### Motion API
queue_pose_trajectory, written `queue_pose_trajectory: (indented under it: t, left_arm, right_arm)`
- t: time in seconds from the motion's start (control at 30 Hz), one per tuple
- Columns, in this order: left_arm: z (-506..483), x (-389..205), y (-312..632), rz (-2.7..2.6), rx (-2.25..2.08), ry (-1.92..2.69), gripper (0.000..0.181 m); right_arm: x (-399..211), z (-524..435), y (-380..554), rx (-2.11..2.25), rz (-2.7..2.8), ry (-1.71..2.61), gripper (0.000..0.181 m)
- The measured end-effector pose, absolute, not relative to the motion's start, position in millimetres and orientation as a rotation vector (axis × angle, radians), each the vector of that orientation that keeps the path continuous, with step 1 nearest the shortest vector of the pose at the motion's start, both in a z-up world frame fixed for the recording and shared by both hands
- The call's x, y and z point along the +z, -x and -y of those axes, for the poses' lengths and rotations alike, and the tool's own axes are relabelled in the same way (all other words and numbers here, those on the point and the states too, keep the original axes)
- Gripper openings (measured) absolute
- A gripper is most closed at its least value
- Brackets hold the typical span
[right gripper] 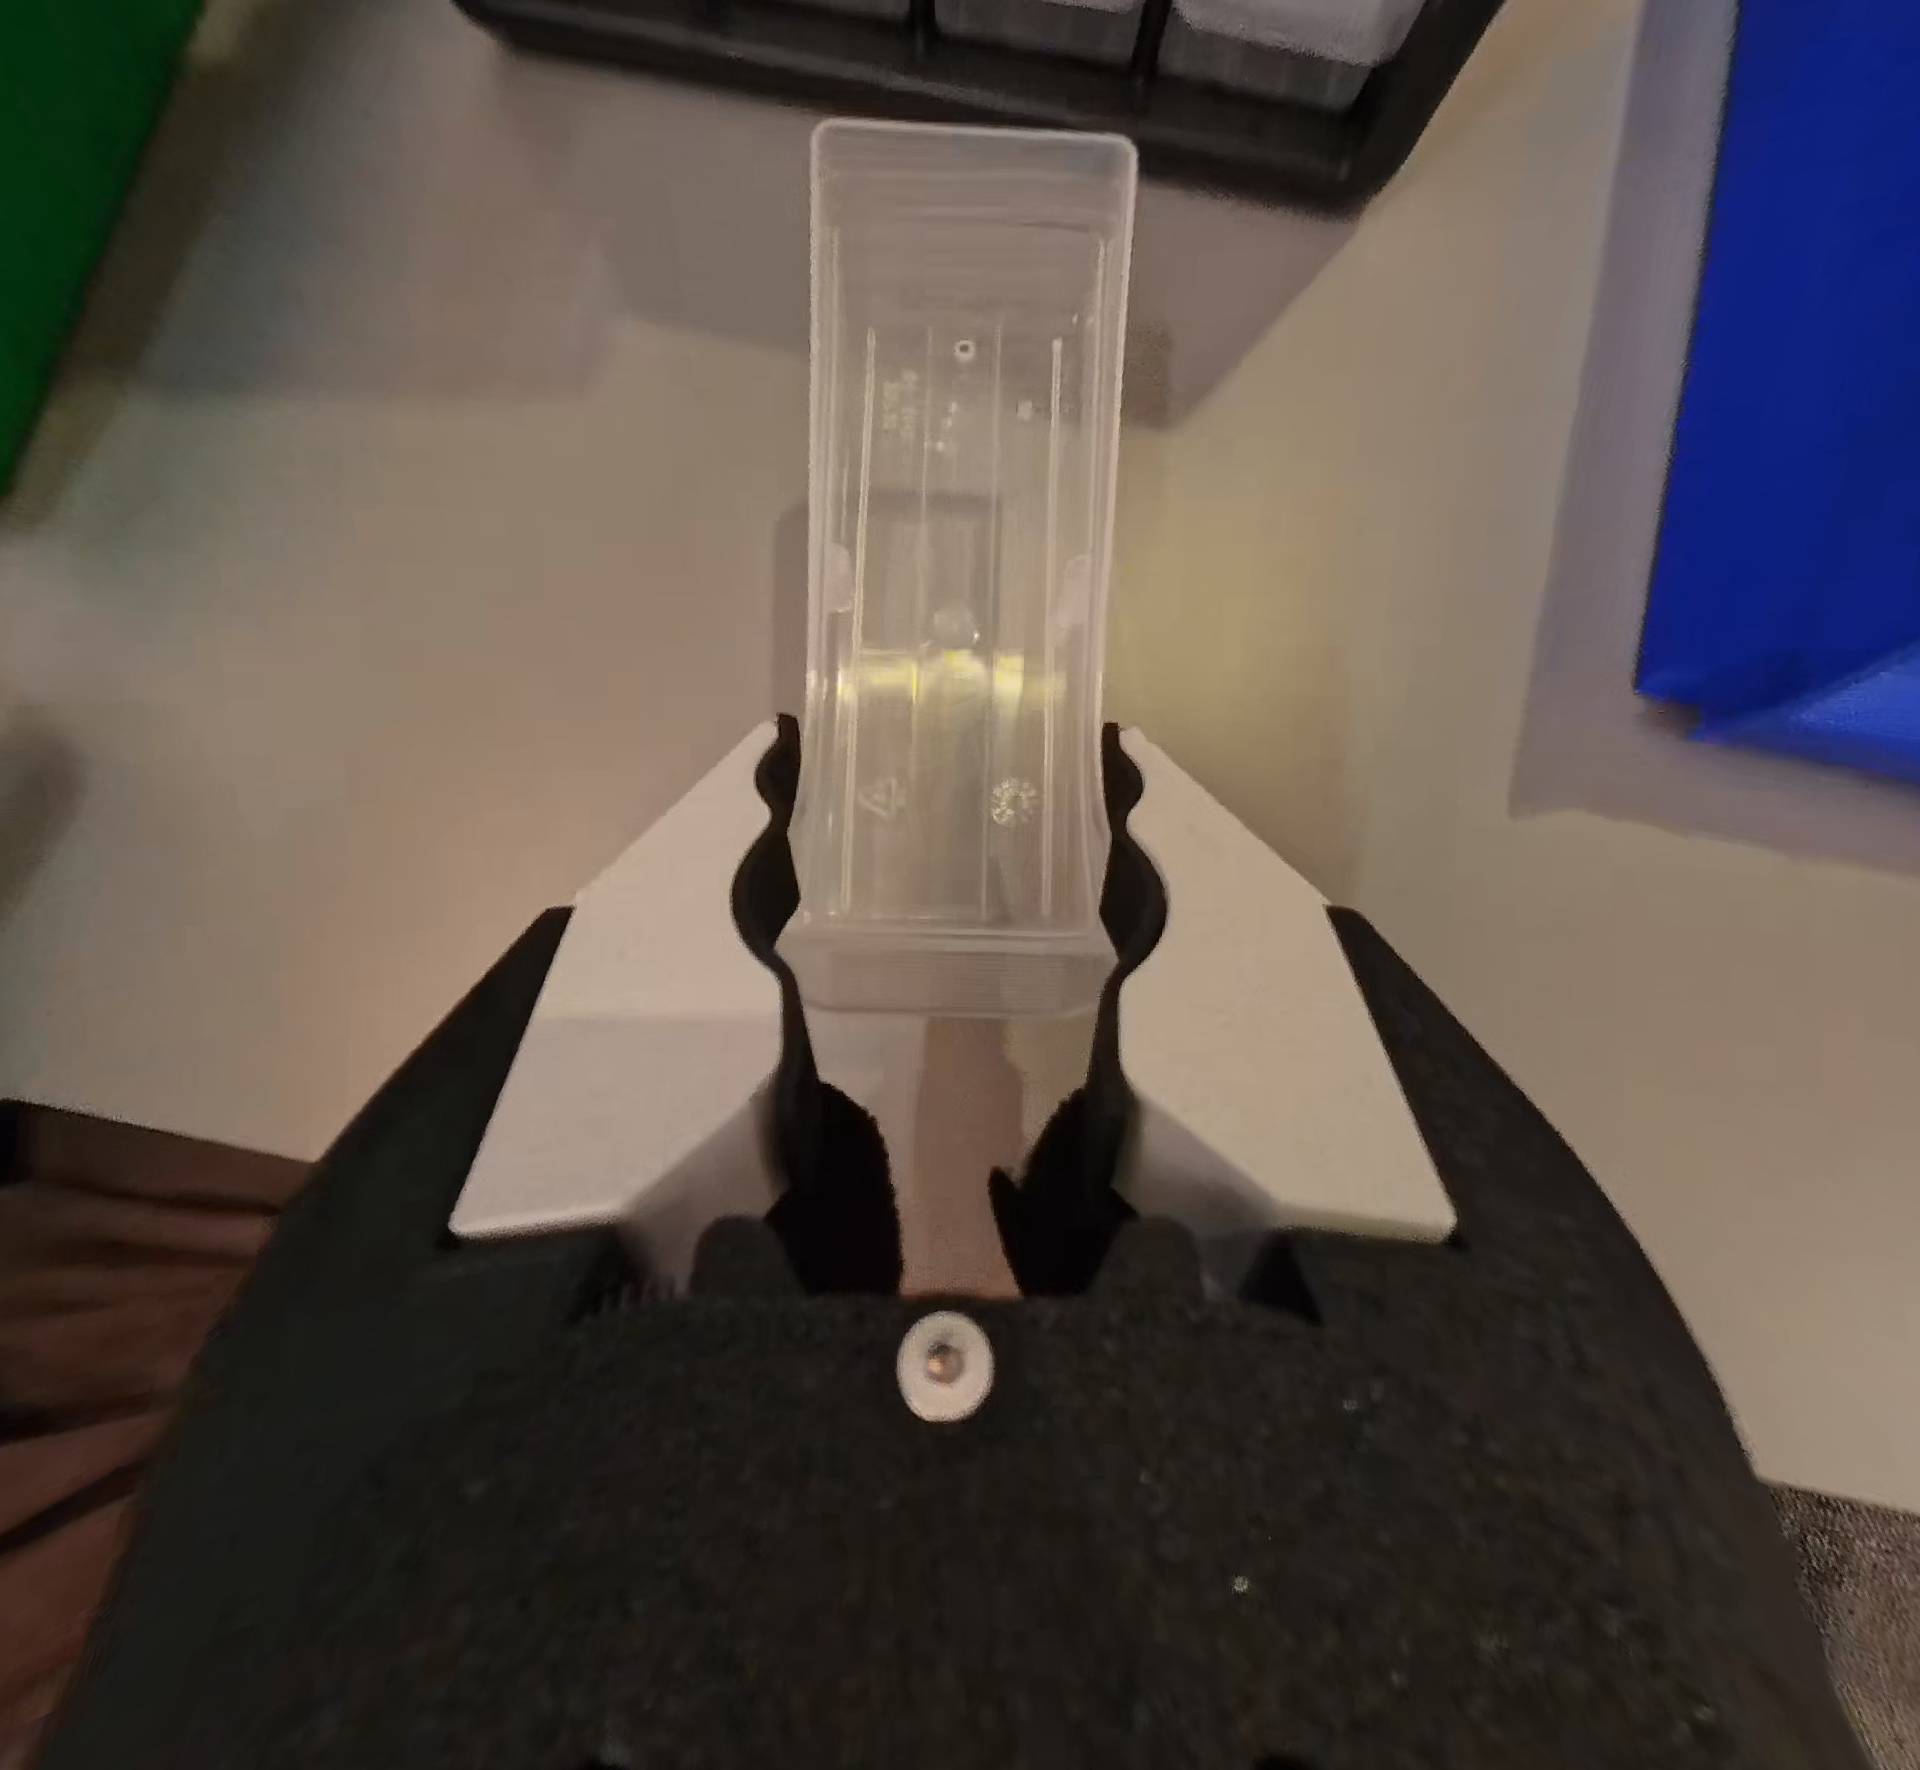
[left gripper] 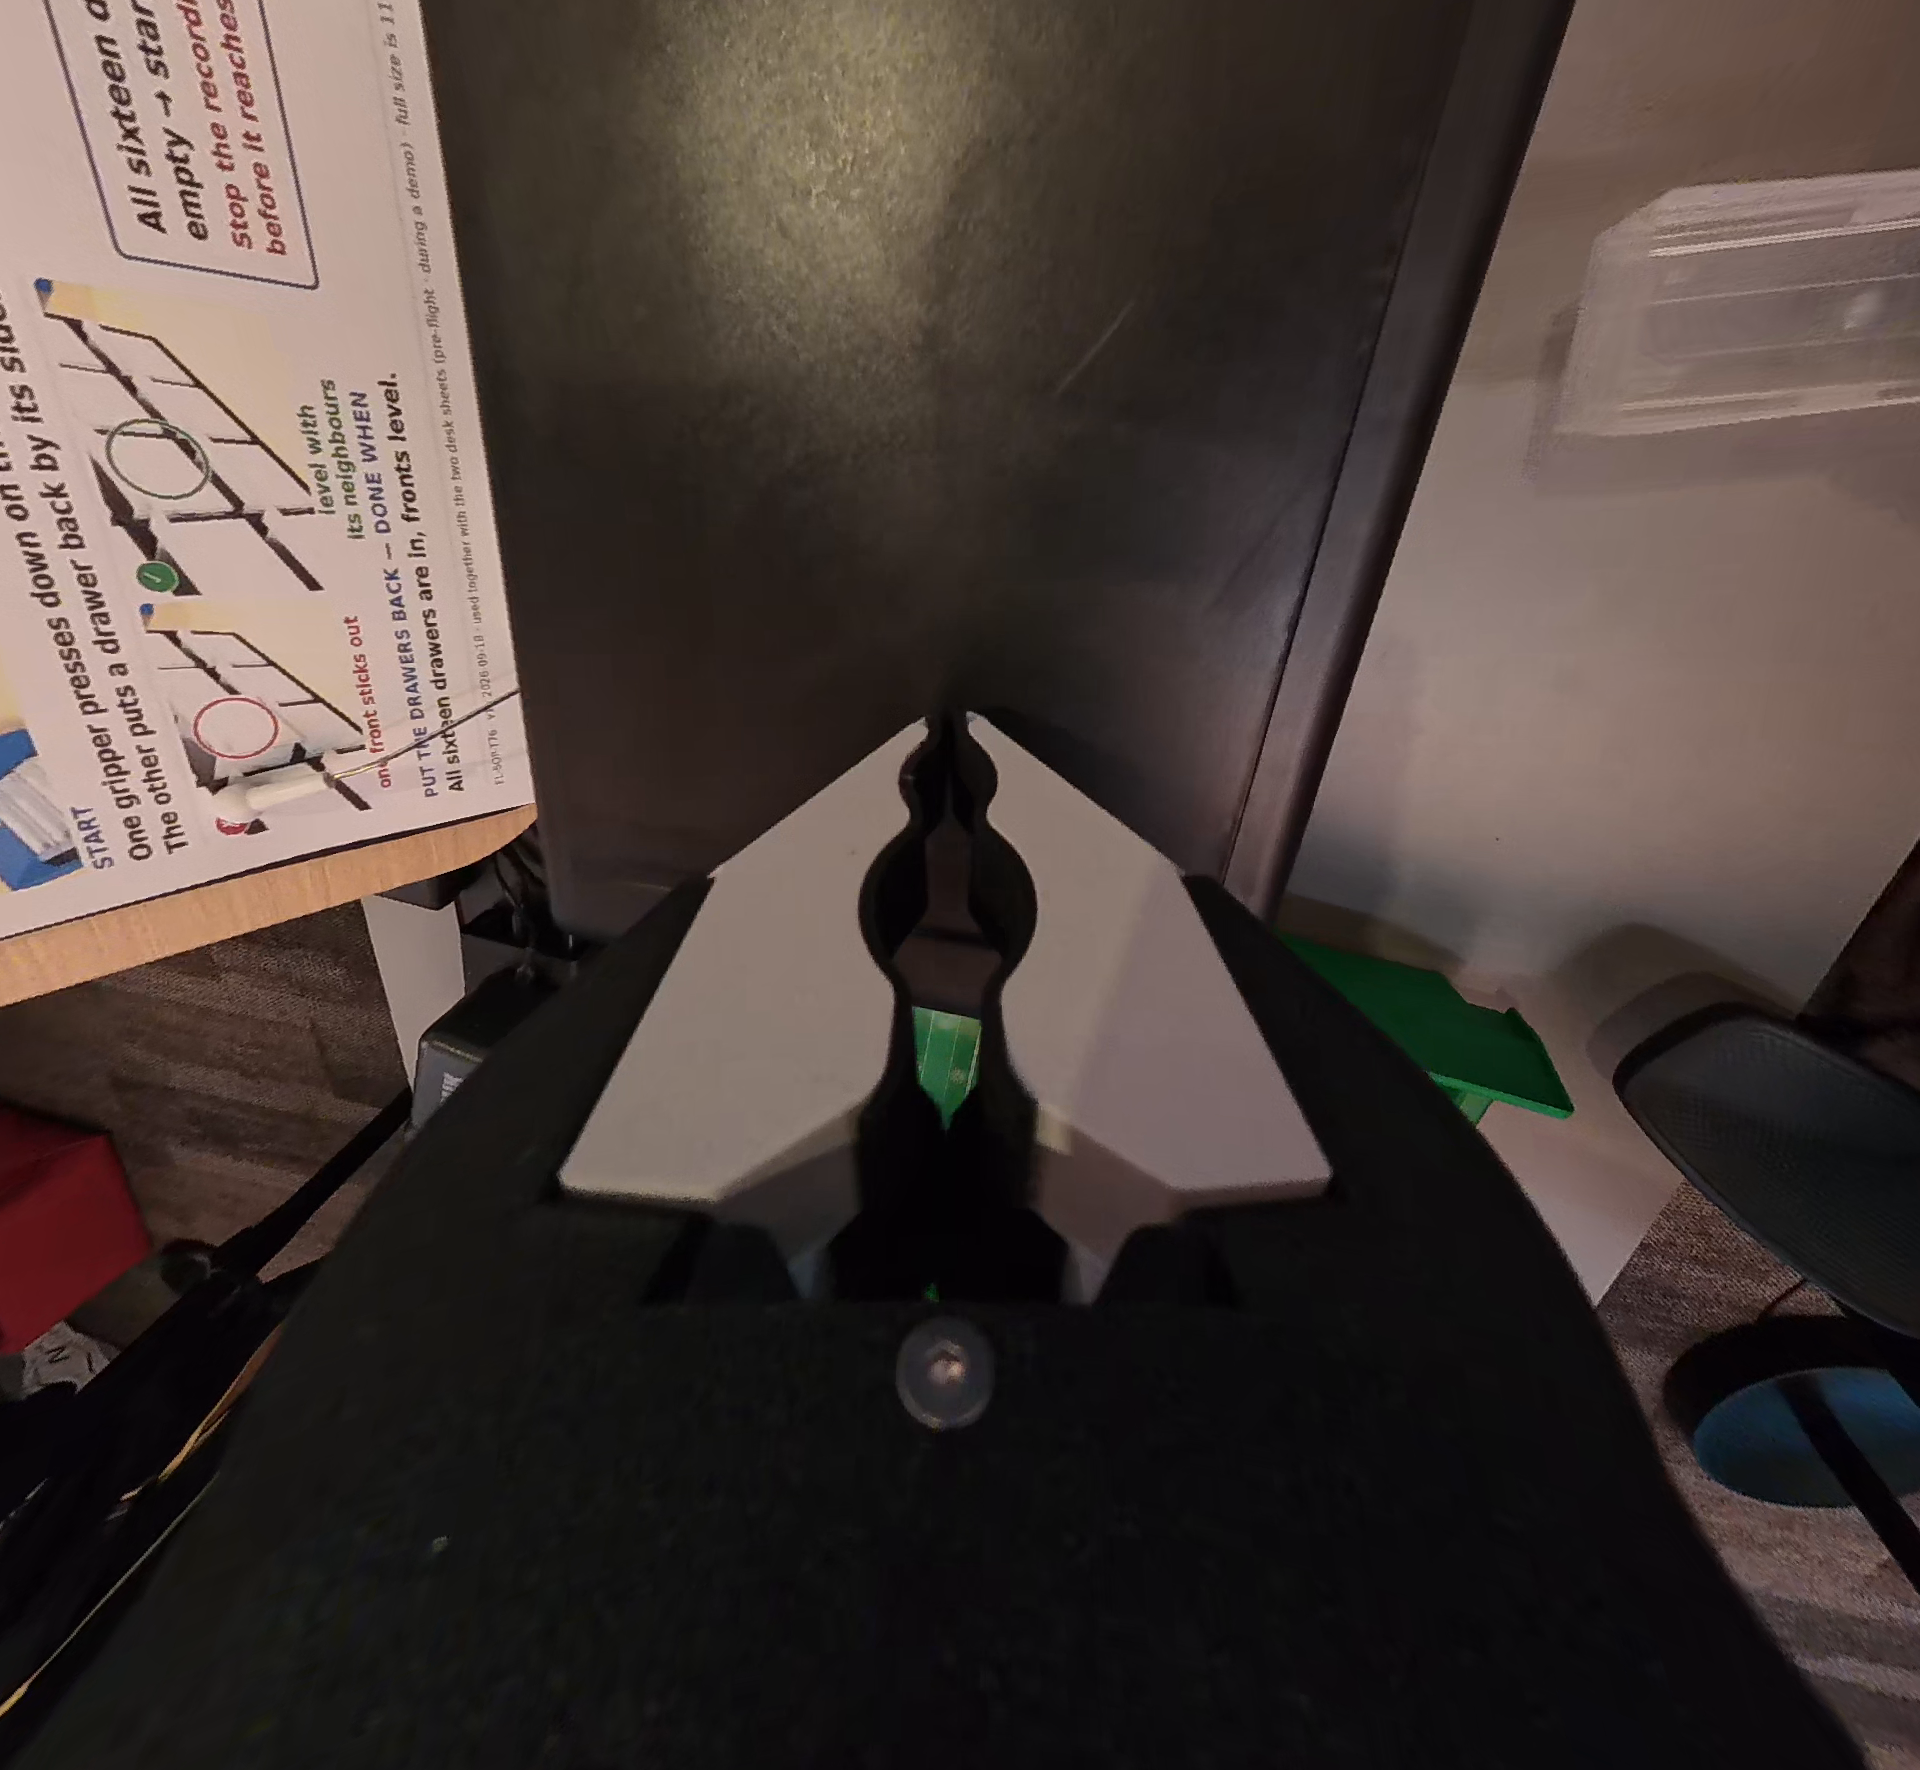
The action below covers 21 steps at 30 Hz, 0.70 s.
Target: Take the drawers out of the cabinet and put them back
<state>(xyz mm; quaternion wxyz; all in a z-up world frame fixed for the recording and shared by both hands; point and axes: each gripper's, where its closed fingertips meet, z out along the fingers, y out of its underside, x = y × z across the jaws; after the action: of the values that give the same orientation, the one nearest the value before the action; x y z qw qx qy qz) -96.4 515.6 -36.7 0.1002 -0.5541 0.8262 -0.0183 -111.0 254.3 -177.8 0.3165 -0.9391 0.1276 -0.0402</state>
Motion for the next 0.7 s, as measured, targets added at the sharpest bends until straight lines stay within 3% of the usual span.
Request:
queue_pose_trajectory:
  t: [0.7]
  left_arm:
    - [-515.5,-36.7,96.3,-2.433,-0.118,1.655,0.000]
  right_arm:
    - [-151.7,-338.4,78.8,-0.042,-0.465,2.638,0.058]
